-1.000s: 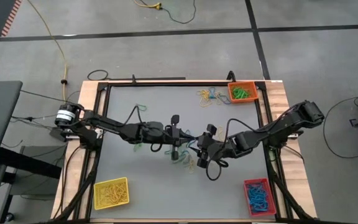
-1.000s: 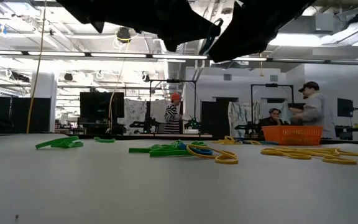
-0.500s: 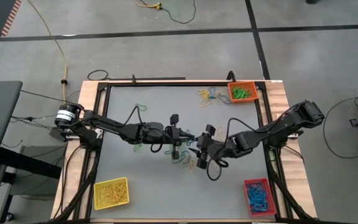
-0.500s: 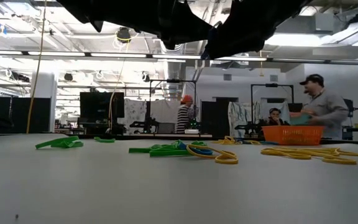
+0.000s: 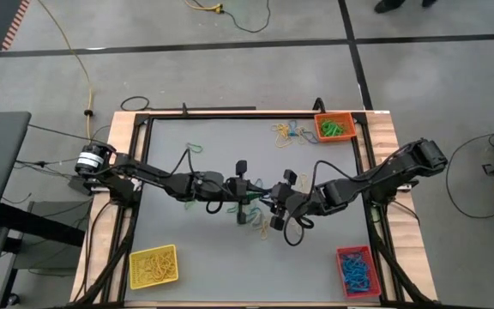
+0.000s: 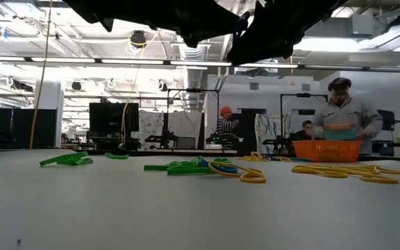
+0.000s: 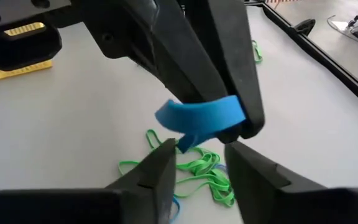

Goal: Sort rubber bands into baskets
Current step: Put the blue rubber band into the red bin

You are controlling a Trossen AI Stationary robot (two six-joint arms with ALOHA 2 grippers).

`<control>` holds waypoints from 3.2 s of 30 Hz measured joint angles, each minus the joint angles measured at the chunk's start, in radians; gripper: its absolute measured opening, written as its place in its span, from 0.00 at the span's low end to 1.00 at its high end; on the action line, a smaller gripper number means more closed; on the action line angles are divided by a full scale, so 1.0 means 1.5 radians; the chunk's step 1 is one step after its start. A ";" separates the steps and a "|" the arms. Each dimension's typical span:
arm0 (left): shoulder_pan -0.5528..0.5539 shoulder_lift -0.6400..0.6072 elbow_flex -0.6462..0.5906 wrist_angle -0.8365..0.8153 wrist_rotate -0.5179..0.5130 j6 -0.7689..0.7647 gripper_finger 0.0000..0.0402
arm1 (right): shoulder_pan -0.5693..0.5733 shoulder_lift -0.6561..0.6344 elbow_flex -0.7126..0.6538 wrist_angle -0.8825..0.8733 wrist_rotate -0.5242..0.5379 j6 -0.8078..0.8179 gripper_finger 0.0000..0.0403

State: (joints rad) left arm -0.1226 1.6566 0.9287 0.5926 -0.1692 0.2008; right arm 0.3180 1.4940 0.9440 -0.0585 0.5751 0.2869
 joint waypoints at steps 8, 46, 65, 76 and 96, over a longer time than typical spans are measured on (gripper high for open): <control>-0.001 0.000 0.000 -0.005 0.018 -0.003 0.00 | 0.002 0.000 0.000 -0.013 0.001 -0.033 0.04; 0.000 0.010 0.000 -0.238 0.050 0.009 0.37 | 0.298 -0.050 0.000 -0.535 -0.647 0.433 0.04; 0.031 0.052 0.000 -0.154 0.050 0.033 0.37 | 0.403 -0.050 0.000 -0.608 -0.627 0.672 0.13; 0.031 0.053 0.000 -0.159 0.050 0.036 0.37 | 0.406 -0.050 0.000 -0.621 -0.644 0.692 0.37; 0.031 0.053 0.000 -0.160 0.050 0.032 0.37 | 0.368 -0.077 0.000 -0.669 -0.648 0.681 0.47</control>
State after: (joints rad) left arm -0.0765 1.7355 0.9283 0.3527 -0.0940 0.2493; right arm 0.8706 1.3779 0.9443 -1.0622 -0.3968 1.3080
